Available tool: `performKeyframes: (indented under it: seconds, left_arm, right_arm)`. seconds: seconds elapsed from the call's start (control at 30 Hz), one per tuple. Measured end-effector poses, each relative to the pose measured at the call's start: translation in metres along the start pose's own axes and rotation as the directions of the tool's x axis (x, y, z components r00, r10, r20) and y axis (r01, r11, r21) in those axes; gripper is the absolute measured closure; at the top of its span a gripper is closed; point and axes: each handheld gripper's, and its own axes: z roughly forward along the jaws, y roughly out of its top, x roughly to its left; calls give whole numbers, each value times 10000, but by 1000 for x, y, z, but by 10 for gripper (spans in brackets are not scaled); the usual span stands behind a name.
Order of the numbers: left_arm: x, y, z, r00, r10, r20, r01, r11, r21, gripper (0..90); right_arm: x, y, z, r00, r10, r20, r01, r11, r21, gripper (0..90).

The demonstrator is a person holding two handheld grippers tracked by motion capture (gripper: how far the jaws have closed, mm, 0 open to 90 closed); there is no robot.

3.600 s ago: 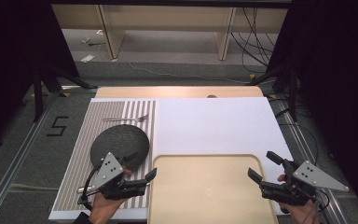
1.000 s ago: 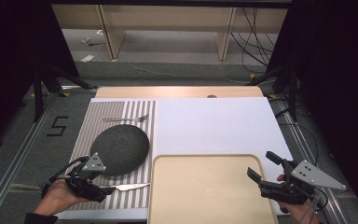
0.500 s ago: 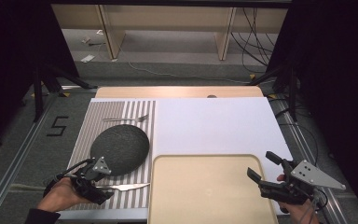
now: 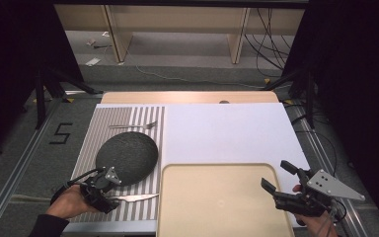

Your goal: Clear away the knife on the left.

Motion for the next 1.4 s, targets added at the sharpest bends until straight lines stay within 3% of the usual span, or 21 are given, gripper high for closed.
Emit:
performKeyframes:
  seconds: [0.13,0.37,0.53,0.6,0.7,0.97,1.4]
  left_arm:
    - [1,3,3,9999,76,77,-78,9998,197,429]
    - [2,6,3,9993,-163,350,149,9991,393,500]
    - [3,8,3,9988,-33,496,10,9989,463,529]
    - [3,8,3,9986,47,534,-75,9987,510,596]
    - [3,10,3,9986,5,523,-38,9979,643,627]
    - [-2,16,3,9955,646,697,-716,9921,1033,766]
    - [-3,20,3,9965,500,665,-581,9903,1263,797]
  right_arm:
    - [0,0,0,10000,-16,-30,16,10000,21,159]
    - [1,0,1,9999,-93,-72,93,9999,69,159]
    - [1,0,1,10000,-58,-76,58,9999,114,160]
    - [0,-1,1,9999,-106,-73,107,9999,111,160]
    - [1,0,1,9999,-89,-80,90,9999,104,160]
    - [0,-1,1,9999,-53,-97,54,9999,101,159]
    - [0,-1,2,10000,-55,-56,56,9999,130,160]
